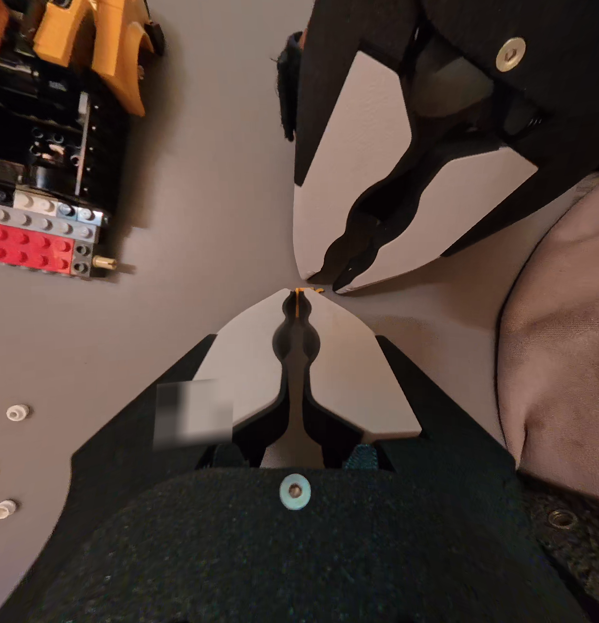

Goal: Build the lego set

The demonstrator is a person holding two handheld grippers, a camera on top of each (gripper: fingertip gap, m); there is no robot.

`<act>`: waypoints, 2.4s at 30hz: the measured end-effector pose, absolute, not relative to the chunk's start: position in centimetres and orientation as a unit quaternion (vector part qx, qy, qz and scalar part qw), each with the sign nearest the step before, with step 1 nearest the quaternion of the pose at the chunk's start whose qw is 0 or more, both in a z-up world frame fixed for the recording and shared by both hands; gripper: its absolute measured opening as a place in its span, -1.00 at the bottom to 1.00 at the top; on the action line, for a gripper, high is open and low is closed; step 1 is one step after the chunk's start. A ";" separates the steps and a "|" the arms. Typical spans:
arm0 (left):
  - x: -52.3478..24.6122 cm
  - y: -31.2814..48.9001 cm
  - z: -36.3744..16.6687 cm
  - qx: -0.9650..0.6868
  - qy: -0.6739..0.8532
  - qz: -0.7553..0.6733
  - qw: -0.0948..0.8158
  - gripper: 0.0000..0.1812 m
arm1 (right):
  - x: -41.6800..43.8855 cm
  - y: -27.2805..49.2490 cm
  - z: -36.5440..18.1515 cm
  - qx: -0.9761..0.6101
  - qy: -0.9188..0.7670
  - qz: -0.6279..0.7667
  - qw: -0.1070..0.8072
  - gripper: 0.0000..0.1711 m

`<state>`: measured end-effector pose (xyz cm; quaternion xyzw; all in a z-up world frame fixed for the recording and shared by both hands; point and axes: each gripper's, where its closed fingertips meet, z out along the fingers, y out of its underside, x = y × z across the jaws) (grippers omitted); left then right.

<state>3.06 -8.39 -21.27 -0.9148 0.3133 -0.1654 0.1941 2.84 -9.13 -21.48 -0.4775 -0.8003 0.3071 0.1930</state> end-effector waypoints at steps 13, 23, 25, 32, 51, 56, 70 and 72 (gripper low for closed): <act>3.7 -8.9 -21.4 -0.913 0.330 -0.163 0.178 -0.99 | 3.0 -9.1 -21.6 -0.475 -0.796 0.317 0.199 -0.85; 3.8 -9.4 -21.5 -0.906 0.364 -0.113 0.185 -0.99 | 4.1 -8.9 -21.4 -0.478 -0.794 0.321 0.194 -0.86; 3.9 -9.5 -21.5 -0.903 0.374 -0.095 0.187 -0.99 | 4.5 -8.6 -21.2 -0.483 -0.788 0.329 0.192 -0.85; 4.1 -9.8 -21.7 -0.898 0.401 -0.064 0.172 -0.98 | 4.9 -7.5 -20.6 -0.502 -0.768 0.342 0.202 -0.86; 4.8 -8.6 -18.5 -0.853 0.317 -0.278 0.308 -0.99 | 5.9 -7.1 -17.4 -0.487 -0.738 0.424 0.199 -0.81; 2.9 -6.6 -11.3 -0.732 0.240 -0.299 0.563 -0.99 | 4.7 -6.8 -11.3 -0.469 -0.649 0.526 0.287 -0.75; 3.9 -6.7 -6.4 -0.623 0.296 -0.108 0.716 -0.99 | 3.7 -7.1 -6.5 -0.476 -0.542 0.592 0.360 -0.80; 3.9 -6.7 -6.4 -0.620 0.302 -0.092 0.718 -0.99 | 3.7 -7.1 -6.5 -0.474 -0.542 0.593 0.361 -0.84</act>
